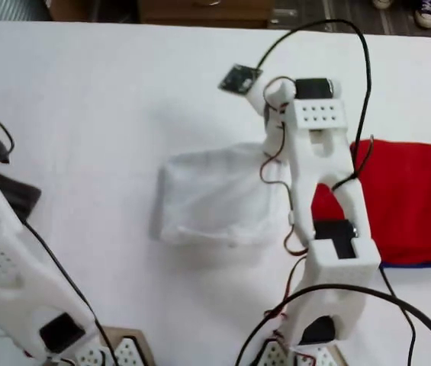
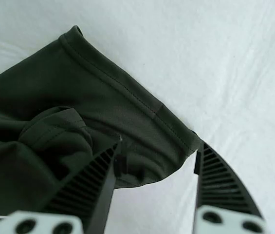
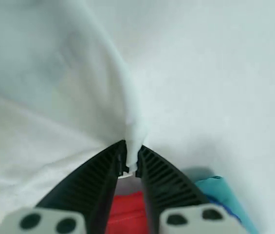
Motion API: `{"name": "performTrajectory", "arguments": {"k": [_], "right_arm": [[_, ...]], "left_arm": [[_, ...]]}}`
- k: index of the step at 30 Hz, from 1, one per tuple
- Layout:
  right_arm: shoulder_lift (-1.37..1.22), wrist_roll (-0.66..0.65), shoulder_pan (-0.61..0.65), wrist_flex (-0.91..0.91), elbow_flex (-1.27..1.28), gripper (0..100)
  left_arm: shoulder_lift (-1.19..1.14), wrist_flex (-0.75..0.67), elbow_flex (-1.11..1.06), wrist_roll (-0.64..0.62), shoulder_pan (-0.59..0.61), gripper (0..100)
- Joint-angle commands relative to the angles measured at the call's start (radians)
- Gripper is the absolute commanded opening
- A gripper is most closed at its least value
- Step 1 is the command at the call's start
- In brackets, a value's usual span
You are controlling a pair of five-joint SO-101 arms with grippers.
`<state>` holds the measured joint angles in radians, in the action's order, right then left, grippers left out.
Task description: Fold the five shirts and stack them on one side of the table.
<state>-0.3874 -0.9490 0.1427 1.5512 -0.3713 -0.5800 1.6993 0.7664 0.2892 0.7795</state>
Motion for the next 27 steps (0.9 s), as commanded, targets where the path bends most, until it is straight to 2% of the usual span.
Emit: {"name": "performTrajectory", "arguments": {"k": [1, 7, 12, 18, 20, 24, 27], "right_arm": [[0.074, -0.006, -0.005, 0.002, -0.044, 2.0], [0.073, -0.014, -0.021, -0.038, -0.043, 2.0], [0.035, -0.097, -0.03, -0.038, -0.043, 2.0], [-0.061, -0.094, -0.021, -0.025, -0.043, 2.6], [-0.074, -0.066, -0.021, -0.025, -0.043, 6.1], [-0.074, 0.005, -0.022, -0.024, -0.048, 22.1], [-0.073, 0.029, -0.025, -0.022, -0.051, 24.5]], "left_arm": [[0.008, -0.008, 0.036, 0.003, -0.012, 25], [0.008, -0.008, 0.044, 0.003, -0.012, 25], [0.011, -0.006, 0.044, 0.003, -0.012, 25], [0.009, -0.005, 0.038, 0.003, -0.014, 25], [0.008, -0.005, 0.038, 0.003, -0.018, 25], [0.008, 0.006, 0.042, 0.003, -0.028, 25], [0.009, 0.009, 0.041, 0.002, -0.037, 25]]}}
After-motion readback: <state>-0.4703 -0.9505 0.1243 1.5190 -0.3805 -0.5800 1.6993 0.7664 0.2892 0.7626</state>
